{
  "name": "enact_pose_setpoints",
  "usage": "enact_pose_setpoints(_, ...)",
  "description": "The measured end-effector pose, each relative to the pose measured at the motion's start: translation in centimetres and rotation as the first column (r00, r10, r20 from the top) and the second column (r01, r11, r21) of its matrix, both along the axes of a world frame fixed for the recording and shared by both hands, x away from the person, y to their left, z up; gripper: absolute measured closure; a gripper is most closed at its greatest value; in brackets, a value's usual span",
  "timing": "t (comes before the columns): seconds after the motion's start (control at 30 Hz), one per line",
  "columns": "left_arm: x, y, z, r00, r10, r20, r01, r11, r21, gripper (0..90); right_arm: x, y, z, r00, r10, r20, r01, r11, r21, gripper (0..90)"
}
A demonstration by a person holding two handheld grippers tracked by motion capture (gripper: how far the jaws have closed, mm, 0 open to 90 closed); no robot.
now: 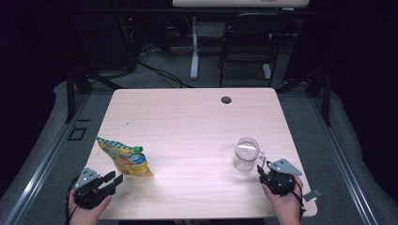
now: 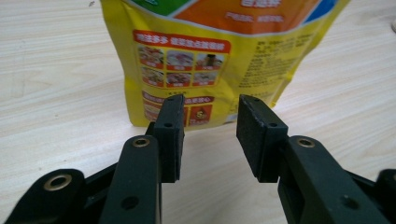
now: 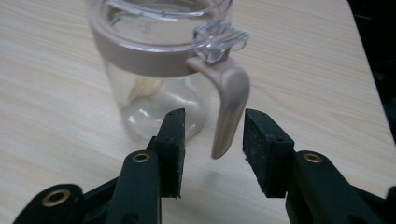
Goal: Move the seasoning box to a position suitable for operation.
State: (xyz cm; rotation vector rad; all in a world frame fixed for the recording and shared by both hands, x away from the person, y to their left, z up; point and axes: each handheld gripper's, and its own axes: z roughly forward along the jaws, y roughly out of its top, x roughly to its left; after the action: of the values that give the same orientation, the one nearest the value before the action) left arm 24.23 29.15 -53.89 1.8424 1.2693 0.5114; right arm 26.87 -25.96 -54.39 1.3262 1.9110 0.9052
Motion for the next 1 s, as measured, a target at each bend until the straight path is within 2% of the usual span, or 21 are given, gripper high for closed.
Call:
enact_pose_setpoints(0.03,-0.3,-0.2,0.0,1.0,-0.008,0.001,0.008,1.0,0.005,62.6,0.4,0.0,0.1,0.9997,-0.021,-0.008,0.021,1.0,-0.008,60.4)
enact_pose_setpoints(0.2,-0.6,-0.4,0.1,0.9997,-0.022,0.008,0.022,0.9997,0.006,64.2,1.6,0.1,0.0,0.9986,-0.036,-0.038,0.035,0.999,-0.017,60.6)
enact_pose_setpoints(0.27,-0.7,-0.6,0.2,0.9995,-0.03,0.009,0.03,0.9995,0.003,65.3,2.7,0.4,-0.3,0.9973,-0.043,-0.06,0.042,0.999,-0.018,64.0)
enact_pose_setpoints(0.37,-0.7,-0.7,0.1,0.9993,-0.038,0.003,0.038,0.9992,0.007,65.8,3.1,0.5,-0.4,0.9958,-0.057,-0.071,0.055,0.998,-0.028,66.9)
enact_pose_setpoints(0.43,-0.7,-0.9,0.1,0.999,-0.044,0.001,0.044,0.999,0.008,66.0,3.3,0.3,-0.4,0.9951,-0.06,-0.079,0.059,0.998,-0.014,71.2)
enact_pose_setpoints(0.47,-0.7,-0.9,0.1,0.999,-0.044,0.001,0.044,0.999,0.008,66.1,3.3,0.3,-0.4,0.9951,-0.06,-0.079,0.059,0.998,-0.014,71.2)
enact_pose_setpoints(0.5,-0.8,-1.1,0.1,0.9987,-0.05,-0.003,0.05,0.9987,0.008,66.2,3.2,0.3,-0.6,0.9965,-0.048,-0.069,0.049,0.999,0.014,75.0)
enact_pose_setpoints(0.67,-1.0,-1.8,0.2,0.9972,-0.074,0.003,0.074,0.9972,0.011,67.0,3.1,0.0,-0.7,0.9981,-0.026,-0.055,0.027,0.999,0.021,75.3)
enact_pose_setpoints(0.83,-1.2,-2.7,0.3,0.9932,-0.116,0.007,0.116,0.9926,0.035,67.5,3.0,0.1,-0.7,0.9984,-0.029,-0.048,0.03,0.999,0.02,75.4)
enact_pose_setpoints(1.0,-1.3,-3.4,0.3,0.9887,-0.15,0.01,0.149,0.9881,0.038,67.1,2.8,0.1,-0.7,0.9989,-0.018,-0.044,0.019,0.999,0.03,75.3)
